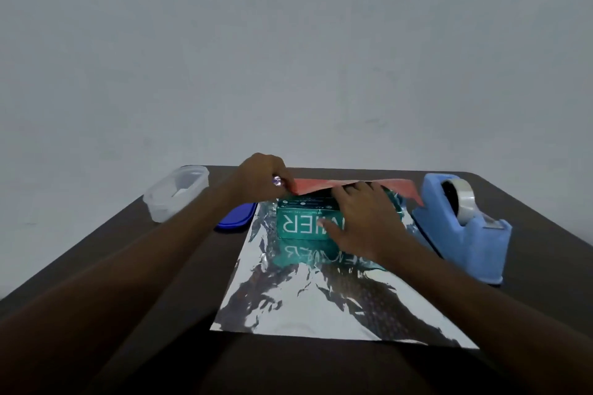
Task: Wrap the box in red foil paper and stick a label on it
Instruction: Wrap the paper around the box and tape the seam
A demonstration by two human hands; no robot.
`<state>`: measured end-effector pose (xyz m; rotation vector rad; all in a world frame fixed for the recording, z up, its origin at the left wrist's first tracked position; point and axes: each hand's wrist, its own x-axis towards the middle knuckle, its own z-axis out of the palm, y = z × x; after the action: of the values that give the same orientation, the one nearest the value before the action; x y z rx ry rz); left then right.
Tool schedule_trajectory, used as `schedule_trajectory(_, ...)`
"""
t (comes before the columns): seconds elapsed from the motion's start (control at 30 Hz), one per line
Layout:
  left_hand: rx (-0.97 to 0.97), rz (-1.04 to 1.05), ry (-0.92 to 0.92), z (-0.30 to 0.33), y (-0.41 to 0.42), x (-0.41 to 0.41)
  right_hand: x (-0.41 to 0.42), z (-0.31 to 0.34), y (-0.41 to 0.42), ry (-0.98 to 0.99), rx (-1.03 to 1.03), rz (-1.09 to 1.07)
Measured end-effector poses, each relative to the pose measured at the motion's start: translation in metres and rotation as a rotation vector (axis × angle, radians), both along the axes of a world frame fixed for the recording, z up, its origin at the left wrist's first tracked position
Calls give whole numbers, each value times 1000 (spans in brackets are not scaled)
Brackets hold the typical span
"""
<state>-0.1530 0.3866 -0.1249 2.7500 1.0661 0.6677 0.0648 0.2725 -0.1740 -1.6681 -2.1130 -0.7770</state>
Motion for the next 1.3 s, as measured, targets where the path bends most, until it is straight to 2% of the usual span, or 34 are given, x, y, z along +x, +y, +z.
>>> schedule_trajectory(0.07, 3, -37, -2, -3, -7, -3, 5, 5, -8, 37, 234, 67)
schedule_trajectory(0.13, -8, -59, 6, -3, -15, -5, 13, 9, -12, 58, 319, 90)
schedule_trajectory(0.23, -46, -33, 46, -3, -24, -6, 26, 6, -9, 44, 142, 44)
schedule_trajectory(0.33, 31, 29, 121, -6, -30, -7, 36, 0, -5, 77, -129, 6)
schedule_trajectory(0.4, 94, 73, 129, -9, -32, -8, 39, 0, -7, 125, -184, 16)
schedule_trajectory(0.57, 149, 93, 83, -18, -35, -9, 40, 1, -6, 97, -85, 15)
schedule_trajectory(0.73, 210, 93, 50, -20, -40, -11, 45, -1, -1, 184, -72, 85)
schedule_trajectory(0.9, 253, 55, 59, -24, -42, -11, 44, -9, 1, 132, -20, 116)
schedule_trajectory(1.17, 347, 92, 29, -28, -46, -7, 39, -3, -10, 297, 74, 170)
schedule_trajectory(1.3, 397, 107, 30, -33, -43, -5, 40, -5, -8, 306, 106, 150)
